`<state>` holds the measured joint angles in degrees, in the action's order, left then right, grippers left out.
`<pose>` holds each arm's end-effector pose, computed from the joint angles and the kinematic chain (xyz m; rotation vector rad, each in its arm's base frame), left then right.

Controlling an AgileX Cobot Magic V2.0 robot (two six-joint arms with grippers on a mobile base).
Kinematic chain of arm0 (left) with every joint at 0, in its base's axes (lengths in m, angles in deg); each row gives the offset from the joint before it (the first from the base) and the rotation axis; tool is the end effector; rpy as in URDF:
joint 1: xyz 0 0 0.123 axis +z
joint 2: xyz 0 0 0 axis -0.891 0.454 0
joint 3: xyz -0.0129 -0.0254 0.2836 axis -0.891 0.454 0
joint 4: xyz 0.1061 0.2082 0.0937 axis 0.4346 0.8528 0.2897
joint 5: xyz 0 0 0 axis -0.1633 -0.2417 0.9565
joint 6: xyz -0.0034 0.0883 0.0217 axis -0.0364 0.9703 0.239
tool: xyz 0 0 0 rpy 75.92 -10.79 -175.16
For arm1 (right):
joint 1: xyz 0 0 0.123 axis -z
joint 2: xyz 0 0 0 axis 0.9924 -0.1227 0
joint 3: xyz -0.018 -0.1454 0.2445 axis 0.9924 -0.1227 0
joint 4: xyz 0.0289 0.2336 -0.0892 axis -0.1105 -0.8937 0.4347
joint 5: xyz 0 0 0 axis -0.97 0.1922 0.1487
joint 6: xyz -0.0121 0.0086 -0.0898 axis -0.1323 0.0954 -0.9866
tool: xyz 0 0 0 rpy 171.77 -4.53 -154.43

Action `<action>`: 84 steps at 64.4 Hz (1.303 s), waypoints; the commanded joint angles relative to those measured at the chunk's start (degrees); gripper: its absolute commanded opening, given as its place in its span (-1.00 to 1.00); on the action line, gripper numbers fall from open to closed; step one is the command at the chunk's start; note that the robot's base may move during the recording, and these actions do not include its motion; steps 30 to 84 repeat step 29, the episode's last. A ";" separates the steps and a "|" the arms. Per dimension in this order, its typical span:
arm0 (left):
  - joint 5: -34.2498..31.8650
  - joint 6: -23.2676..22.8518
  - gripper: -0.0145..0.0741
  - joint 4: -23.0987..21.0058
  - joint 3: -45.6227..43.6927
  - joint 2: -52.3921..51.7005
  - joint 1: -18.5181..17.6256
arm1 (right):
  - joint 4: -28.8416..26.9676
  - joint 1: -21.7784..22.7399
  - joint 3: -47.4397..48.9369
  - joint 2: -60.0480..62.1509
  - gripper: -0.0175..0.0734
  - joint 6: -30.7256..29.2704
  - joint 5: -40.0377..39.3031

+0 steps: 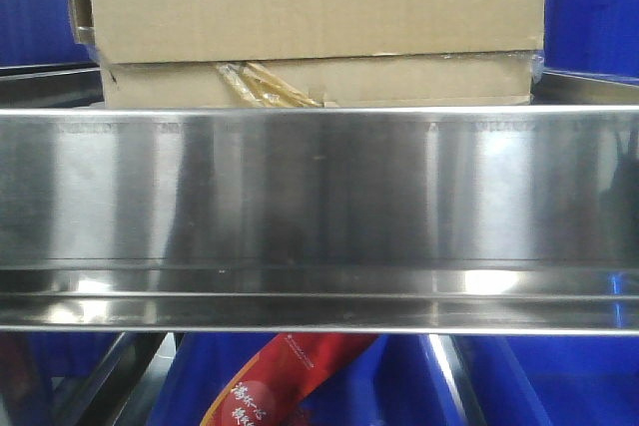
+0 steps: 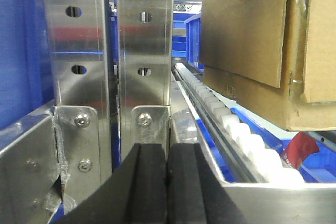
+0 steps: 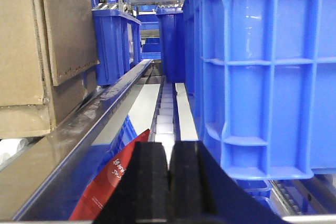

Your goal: Stack two boxes on right shelf middle

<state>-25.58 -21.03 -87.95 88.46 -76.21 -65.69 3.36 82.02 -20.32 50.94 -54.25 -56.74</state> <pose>0.0569 -0.0028 0.2079 0.0362 1.5370 -0.0373 0.0568 0.0015 0.2089 0.0518 1.5430 0.0888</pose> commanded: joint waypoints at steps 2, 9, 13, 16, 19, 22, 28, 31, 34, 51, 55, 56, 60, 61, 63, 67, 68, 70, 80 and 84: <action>-0.68 0.00 -0.92 0.00 -0.14 -0.27 0.25 | 0.47 0.19 -0.18 0.33 -0.95 0.02 -1.20; -0.68 0.00 -0.92 0.00 -0.14 -0.27 0.25 | 0.47 0.19 -0.18 0.33 -0.95 0.02 -1.20; -0.68 0.00 -0.92 0.00 -0.14 -0.27 0.25 | 0.47 0.19 -0.18 0.33 -0.95 0.02 -1.20; -0.68 0.00 -0.92 0.00 -0.14 -0.27 0.25 | 0.47 0.19 -0.18 0.33 -0.95 0.02 -1.20; -0.68 0.00 -0.92 0.00 -0.14 -0.27 0.25 | 0.47 0.19 -0.18 0.33 -0.95 0.02 -1.20; -0.68 0.00 -0.92 0.00 -0.14 -0.27 0.25 | 0.47 0.19 -0.18 0.33 -0.95 0.02 -1.20; -0.68 0.00 -0.92 0.00 -0.14 -0.27 0.25 | 0.47 0.19 -0.18 0.33 -0.95 0.02 -1.20; -0.68 0.00 -0.92 0.00 -0.14 -0.27 0.25 | 0.47 0.19 -0.18 0.33 -0.95 0.02 -1.20; -0.68 0.00 -0.92 0.00 -0.14 -0.27 0.25 | 0.47 0.19 -0.18 0.33 -0.95 0.02 -1.20; -0.68 0.00 -0.92 0.00 -0.14 -0.27 0.25 | 0.47 0.19 -0.18 0.33 -0.95 0.02 -1.20; -0.68 0.00 -0.92 0.00 -0.14 -0.27 0.25 | 0.47 0.19 -0.18 0.33 -0.95 0.02 -1.20; -0.68 0.00 -0.92 0.00 -0.14 -0.27 0.25 | 0.47 0.19 -0.18 0.33 -0.95 0.02 -1.20; -0.68 0.00 -0.92 0.00 -0.14 -0.27 0.25 | 0.47 0.19 -0.18 0.33 -0.95 0.02 -1.20; -0.68 0.00 -0.92 0.00 -0.14 -0.27 0.25 | 0.47 0.19 -0.18 0.33 -0.95 0.02 -1.20; -0.68 0.00 -0.92 0.00 -0.14 -0.27 0.25 | 0.47 0.19 -0.18 0.33 -0.95 0.02 -1.20; -0.68 0.00 -0.92 0.00 -0.14 -0.27 0.25 | 0.47 0.19 -0.18 0.33 -0.95 0.02 -1.20; -0.68 0.00 -0.92 0.00 -0.14 -0.27 0.25 | 0.47 0.19 -0.18 0.33 -0.95 0.02 -1.20; -0.68 0.00 -0.92 0.00 -0.14 -0.27 0.25 | 0.47 0.19 -0.18 0.33 -0.95 0.02 -1.20; -0.68 0.00 -0.92 0.00 -0.14 -0.27 0.25 | 0.47 0.19 -0.18 0.33 -0.95 0.02 -1.20; -0.68 0.00 -0.92 0.00 -0.14 -0.27 0.25 | 0.47 0.19 -0.18 0.33 -0.95 0.02 -1.20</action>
